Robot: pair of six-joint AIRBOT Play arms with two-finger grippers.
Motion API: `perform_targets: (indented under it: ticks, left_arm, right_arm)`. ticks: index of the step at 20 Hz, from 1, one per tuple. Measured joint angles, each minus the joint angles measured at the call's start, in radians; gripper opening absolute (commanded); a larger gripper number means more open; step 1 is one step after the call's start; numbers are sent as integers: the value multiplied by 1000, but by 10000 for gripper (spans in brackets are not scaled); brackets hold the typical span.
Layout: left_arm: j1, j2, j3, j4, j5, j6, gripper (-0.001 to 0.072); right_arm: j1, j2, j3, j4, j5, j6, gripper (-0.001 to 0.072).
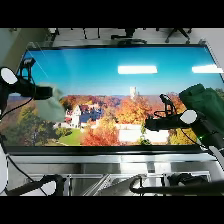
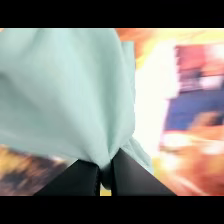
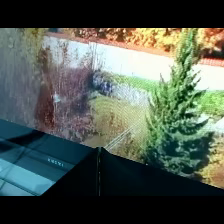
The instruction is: Fold the shirts.
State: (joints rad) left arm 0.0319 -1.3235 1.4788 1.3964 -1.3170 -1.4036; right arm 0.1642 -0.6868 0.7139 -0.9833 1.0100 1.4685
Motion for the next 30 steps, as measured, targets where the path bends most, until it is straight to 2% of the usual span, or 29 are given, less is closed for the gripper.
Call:
perform_targets:
  ticks: [5, 9, 10, 11, 12, 13, 16, 17, 18, 20, 23, 25, 27, 30]
  left_arm:
    - [-260, 90, 47, -165, 28, 14, 13]
    - [-460, 0, 54, -201, 70, 12, 18]
    - [-500, -37, 55, -206, 81, 9, 55]
    - [-537, -79, 56, -209, 91, 6, 401]
    - [-565, -119, 58, -213, 101, 3, 664]
    - [-582, -150, 65, -217, 102, -4, 671]
    - [-592, -231, 132, -219, 73, -36, 671]
    - [-582, -244, 163, -220, 51, -40, 671]
    - [-567, -251, 193, -220, 20, -46, 671]
    - [-528, -248, 232, -220, -60, -54, 671]
    - [-486, -185, 164, -220, -148, -59, 670]
    - [-478, -106, 24, -232, -148, -62, 671]
    - [-494, -10, -168, -299, -90, -66, 671]
    - [-570, 122, -482, -418, 114, -70, 671]
  right_arm:
    - [0, 0, 0, 16, 2, 0, 25]
    - [0, 0, 0, 25, 13, 0, 27]
    - [0, 0, 0, 27, 13, 0, 29]
    - [0, 0, 0, 27, 12, 0, 83]
    - [-1, 0, 2, 26, 7, 0, 268]
    - [-4, 0, 8, 23, 1, 0, 302]
    - [-36, -9, 53, 19, -9, -3, 310]
    - [-53, -17, 77, 17, -9, -12, 438]
    - [-69, -27, 98, 17, -5, -21, 507]
    - [-92, -51, 129, 17, 18, -42, 424]
    - [-106, -95, 150, 17, 63, -73, 425]
    - [-110, -127, 156, 21, 76, -97, 433]
    - [-111, -163, 159, 35, 85, -132, 433]
    - [-111, -232, 161, 90, 84, -212, 434]
